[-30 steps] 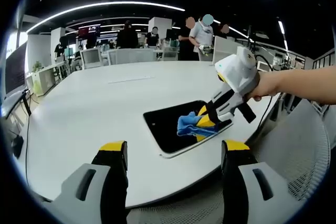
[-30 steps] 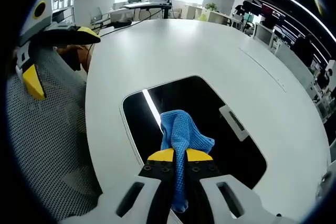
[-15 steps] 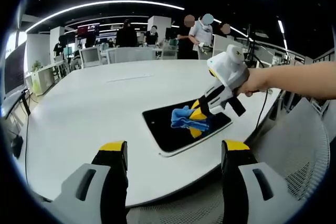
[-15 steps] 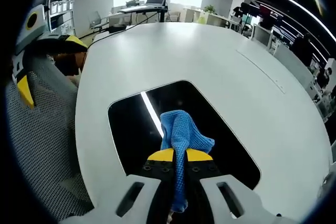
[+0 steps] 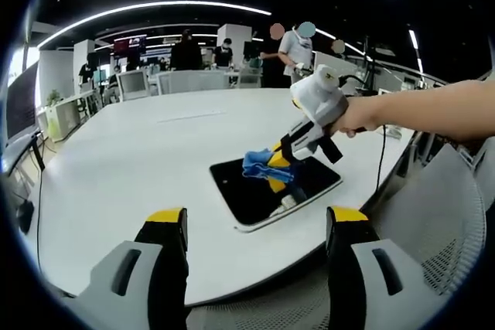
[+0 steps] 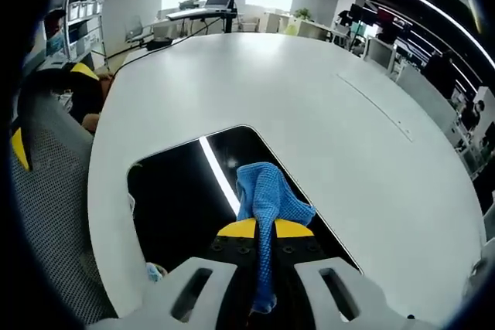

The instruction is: Wipe the mirror surface with the cleaning cloth until all visible marks leave the cleaned area.

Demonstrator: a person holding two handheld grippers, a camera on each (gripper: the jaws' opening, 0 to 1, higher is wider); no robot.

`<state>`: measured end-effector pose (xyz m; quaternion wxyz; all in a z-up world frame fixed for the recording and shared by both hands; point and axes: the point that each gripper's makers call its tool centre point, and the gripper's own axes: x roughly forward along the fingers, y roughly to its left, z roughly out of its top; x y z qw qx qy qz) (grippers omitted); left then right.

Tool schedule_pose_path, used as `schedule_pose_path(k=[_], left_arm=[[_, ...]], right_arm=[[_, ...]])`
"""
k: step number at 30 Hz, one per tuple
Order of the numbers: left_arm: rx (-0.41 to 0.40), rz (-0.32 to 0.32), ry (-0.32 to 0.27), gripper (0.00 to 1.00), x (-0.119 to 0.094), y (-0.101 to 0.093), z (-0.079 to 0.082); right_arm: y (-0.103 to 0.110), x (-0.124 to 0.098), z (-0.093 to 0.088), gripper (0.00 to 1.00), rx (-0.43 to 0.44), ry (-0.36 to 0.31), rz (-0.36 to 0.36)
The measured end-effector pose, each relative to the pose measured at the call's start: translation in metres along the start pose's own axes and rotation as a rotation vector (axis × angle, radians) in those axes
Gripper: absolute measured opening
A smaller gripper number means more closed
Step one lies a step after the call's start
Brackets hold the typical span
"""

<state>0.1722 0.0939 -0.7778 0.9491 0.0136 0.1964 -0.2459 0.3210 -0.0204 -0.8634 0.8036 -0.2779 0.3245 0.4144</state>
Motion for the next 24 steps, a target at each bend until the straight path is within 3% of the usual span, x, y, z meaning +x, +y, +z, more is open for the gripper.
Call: schedule_pose_path(k=[9, 17, 24], left_arm=[[0.001, 0.006, -0.013, 0.71, -0.001, 0.001, 0.002], [0.001, 0.007, -0.025, 0.71, -0.001, 0.001, 0.003], [0.001, 0.002, -0.031, 0.70, -0.001, 0.000, 0.004]], right_arm=[[-0.023, 0.012, 0.007, 0.00, 0.020, 0.002, -0.081], [-0.022, 0.010, 0.006, 0.00, 0.065, -0.049, -0.085], [-0.022, 0.011, 0.006, 0.00, 0.053, -0.032, -0.090]])
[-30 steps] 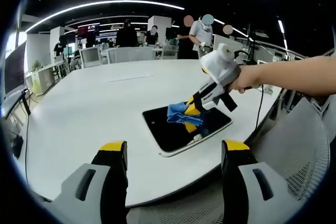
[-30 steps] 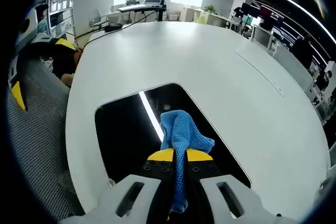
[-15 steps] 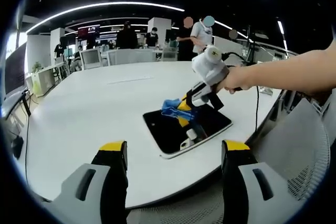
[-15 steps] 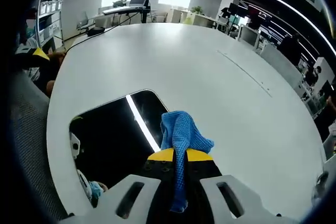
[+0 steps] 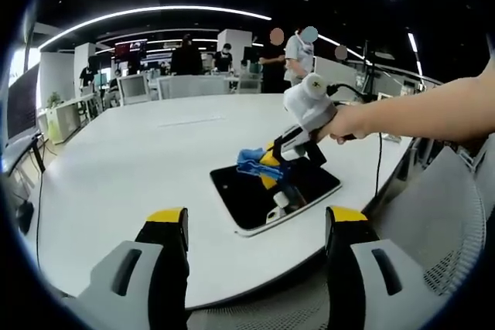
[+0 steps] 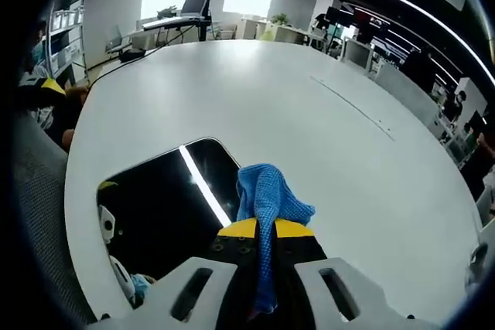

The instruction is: Wipe the mirror surface with the cleaning cloth until all visible marks leave the cleaned area.

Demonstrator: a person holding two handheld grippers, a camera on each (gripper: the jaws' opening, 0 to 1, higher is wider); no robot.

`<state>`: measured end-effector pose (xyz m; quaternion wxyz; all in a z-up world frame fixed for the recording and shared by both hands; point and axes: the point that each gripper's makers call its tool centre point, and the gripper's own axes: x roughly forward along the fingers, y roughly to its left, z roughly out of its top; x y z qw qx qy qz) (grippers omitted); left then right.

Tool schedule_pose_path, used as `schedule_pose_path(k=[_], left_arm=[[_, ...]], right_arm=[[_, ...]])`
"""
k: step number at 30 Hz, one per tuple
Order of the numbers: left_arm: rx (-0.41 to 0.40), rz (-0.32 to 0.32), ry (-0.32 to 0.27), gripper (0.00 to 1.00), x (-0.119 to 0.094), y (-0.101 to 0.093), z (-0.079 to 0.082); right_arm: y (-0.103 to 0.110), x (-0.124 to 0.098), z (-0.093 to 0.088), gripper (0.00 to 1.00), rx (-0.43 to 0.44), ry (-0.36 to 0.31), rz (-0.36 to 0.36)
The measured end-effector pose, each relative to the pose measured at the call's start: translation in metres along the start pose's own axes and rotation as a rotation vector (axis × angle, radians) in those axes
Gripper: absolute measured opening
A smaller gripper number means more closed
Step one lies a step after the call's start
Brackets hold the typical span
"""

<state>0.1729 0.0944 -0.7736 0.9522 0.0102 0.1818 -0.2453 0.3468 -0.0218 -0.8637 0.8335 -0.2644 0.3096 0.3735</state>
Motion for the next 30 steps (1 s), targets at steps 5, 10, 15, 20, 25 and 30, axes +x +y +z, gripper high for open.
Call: schedule_pose_path(k=[5, 10, 15, 20, 25, 30], left_arm=[[-0.001, 0.002, 0.006, 0.70, 0.001, 0.001, -0.001], [-0.002, 0.002, 0.018, 0.70, 0.001, 0.001, -0.003], [-0.002, -0.001, 0.031, 0.70, 0.002, 0.000, -0.005], [-0.003, -0.001, 0.034, 0.70, 0.002, 0.000, -0.005], [-0.003, 0.000, 0.036, 0.70, 0.002, -0.001, -0.006], [-0.003, 0.002, 0.036, 0.70, 0.002, 0.000, -0.006]], right_arm=[[-0.001, 0.000, 0.000, 0.00, -0.020, 0.007, 0.031], [-0.001, -0.001, -0.001, 0.00, -0.028, 0.011, 0.040], [-0.011, -0.007, -0.012, 0.00, -0.007, 0.016, 0.030], [-0.020, -0.015, -0.023, 0.00, 0.014, 0.020, 0.016], [-0.018, -0.016, -0.023, 0.00, 0.017, 0.021, 0.009], [-0.018, -0.016, -0.023, 0.00, -0.001, 0.034, 0.009]])
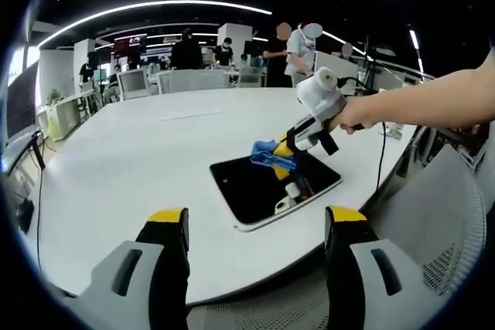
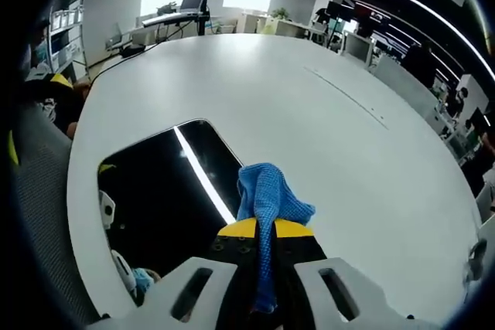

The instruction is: Wipe the mirror surface with the cleaning cloth until all visible marks leave the cleaned area.

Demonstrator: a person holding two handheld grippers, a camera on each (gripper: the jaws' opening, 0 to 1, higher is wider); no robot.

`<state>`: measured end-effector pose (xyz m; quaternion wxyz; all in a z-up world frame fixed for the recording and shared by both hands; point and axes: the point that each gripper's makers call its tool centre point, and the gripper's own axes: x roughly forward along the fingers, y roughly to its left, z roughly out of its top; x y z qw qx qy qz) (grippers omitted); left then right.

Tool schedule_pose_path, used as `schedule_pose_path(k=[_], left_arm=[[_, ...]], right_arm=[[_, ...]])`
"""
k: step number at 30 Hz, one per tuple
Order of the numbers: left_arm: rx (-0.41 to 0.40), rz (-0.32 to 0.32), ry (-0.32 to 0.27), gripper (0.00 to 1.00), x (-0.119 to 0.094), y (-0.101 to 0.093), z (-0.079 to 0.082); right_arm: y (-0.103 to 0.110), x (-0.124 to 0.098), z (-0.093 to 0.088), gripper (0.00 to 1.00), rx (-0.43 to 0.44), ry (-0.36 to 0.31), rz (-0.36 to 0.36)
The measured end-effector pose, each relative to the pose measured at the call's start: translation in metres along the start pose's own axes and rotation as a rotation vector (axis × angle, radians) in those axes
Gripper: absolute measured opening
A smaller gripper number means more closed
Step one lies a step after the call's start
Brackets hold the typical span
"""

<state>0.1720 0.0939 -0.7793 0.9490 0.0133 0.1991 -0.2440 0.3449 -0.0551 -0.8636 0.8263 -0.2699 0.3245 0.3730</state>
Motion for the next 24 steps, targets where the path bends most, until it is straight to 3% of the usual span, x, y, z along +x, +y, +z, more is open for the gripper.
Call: schedule_pose_path(k=[24], left_arm=[[-0.001, 0.007, 0.018, 0.70, 0.0008, 0.0008, -0.0028]], right_arm=[[0.0009, 0.0009, -0.0018, 0.00, 0.009, 0.033, -0.003]])
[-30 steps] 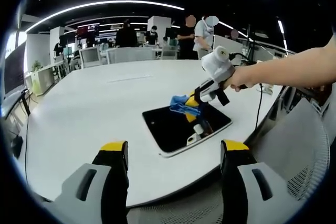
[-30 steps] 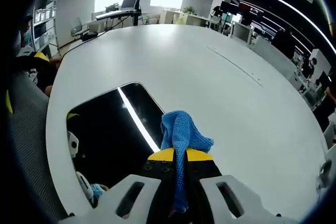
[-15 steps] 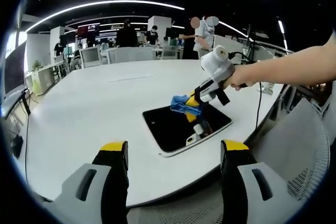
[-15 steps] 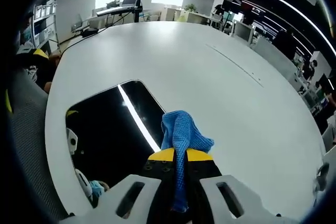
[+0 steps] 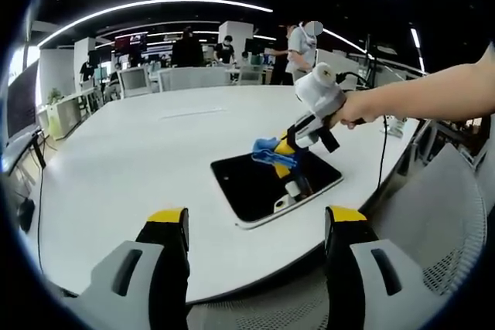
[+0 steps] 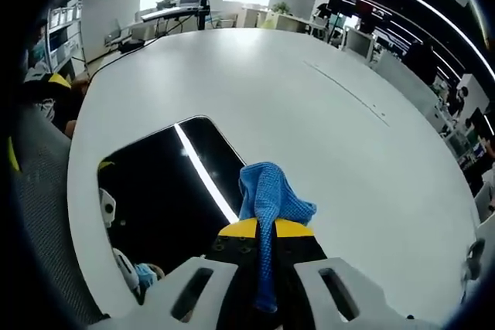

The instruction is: Wipe the mirror surface with the cleaning cloth until all visible marks leave the cleaned area.

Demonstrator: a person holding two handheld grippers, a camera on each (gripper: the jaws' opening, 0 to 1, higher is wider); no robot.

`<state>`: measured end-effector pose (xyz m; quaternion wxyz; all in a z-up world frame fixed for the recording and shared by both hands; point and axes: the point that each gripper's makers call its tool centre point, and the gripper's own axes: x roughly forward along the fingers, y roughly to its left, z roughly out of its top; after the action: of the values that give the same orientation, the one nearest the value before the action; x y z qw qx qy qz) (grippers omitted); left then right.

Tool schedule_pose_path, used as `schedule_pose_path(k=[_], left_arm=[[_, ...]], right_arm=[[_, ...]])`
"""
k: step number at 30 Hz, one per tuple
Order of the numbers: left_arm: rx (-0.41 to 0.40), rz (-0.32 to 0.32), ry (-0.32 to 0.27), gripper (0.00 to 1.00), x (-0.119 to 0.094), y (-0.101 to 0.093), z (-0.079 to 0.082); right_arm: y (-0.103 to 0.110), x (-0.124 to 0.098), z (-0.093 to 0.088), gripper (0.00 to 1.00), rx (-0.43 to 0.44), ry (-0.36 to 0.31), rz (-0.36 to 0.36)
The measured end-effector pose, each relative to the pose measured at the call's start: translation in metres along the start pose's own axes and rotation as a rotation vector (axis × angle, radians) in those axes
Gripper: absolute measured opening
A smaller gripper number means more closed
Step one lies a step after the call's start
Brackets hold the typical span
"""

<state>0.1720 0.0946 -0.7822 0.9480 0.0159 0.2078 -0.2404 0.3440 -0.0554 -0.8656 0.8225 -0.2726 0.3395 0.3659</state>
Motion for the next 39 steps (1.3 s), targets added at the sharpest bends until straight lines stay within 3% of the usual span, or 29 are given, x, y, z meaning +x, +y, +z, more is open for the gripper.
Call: schedule_pose_path(k=[39], left_arm=[[0.003, -0.009, -0.033, 0.70, -0.002, 0.000, 0.004]], right_arm=[[0.056, -0.032, -0.020, 0.00, -0.029, 0.026, 0.081]])
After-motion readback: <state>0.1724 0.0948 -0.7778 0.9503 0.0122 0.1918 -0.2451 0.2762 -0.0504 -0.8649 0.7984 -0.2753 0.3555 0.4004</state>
